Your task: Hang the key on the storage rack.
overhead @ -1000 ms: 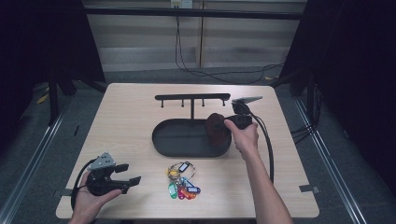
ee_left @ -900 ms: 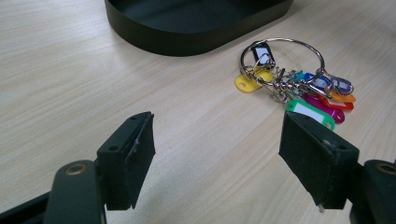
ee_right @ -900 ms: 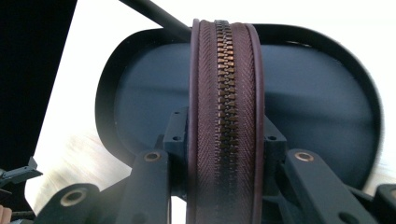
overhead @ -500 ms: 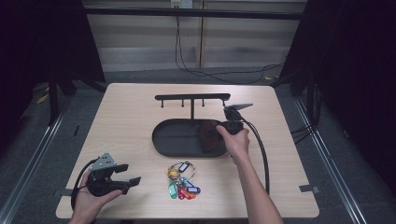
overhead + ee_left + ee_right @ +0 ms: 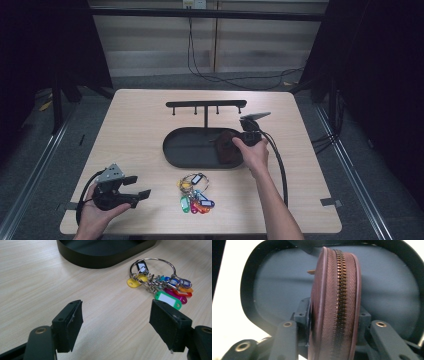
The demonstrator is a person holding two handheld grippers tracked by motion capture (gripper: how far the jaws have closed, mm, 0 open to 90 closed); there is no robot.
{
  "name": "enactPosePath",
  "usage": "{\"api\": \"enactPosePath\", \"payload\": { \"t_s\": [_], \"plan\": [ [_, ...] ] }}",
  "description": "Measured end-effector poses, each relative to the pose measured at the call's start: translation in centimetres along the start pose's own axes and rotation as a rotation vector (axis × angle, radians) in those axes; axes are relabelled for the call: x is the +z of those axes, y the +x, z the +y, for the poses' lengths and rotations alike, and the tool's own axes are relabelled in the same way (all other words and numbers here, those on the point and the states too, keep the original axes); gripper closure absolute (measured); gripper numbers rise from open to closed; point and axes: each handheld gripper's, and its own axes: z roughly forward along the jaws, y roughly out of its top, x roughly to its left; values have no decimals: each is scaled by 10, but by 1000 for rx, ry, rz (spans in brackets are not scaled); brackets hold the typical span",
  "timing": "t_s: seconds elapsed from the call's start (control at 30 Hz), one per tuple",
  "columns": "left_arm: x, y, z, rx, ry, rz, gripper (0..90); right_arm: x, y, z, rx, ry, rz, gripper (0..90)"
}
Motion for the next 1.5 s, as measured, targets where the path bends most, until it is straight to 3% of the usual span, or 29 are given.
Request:
{"api": "enactPosePath", "payload": {
  "t_s": [0.3,0.43,0.77,0.97,1.1,1.27,1.5],
  "plan": [
    [0,0,0,1,1,0,267,-9,-2,3,-52,2,-110,367],
    [0,0,0,3,3,1,269,-17,-1,5,-69,5,-158,339],
    [0,0,0,3,3,-2,269,-33,-3,4,-82,-36,-149,324],
    [1,0,0,0,7,-1,269,-42,-2,0,-136,-77,-148,271],
    [1,0,0,-8,10,2,273,-50,-2,-5,-183,-123,-177,199],
    [0,2,0,-43,-5,-4,347,-60,-8,-13,-194,-122,-170,170],
    [2,2,-3,-73,-7,4,328,-79,-17,-29,-207,-152,-206,162]
  ]
}}
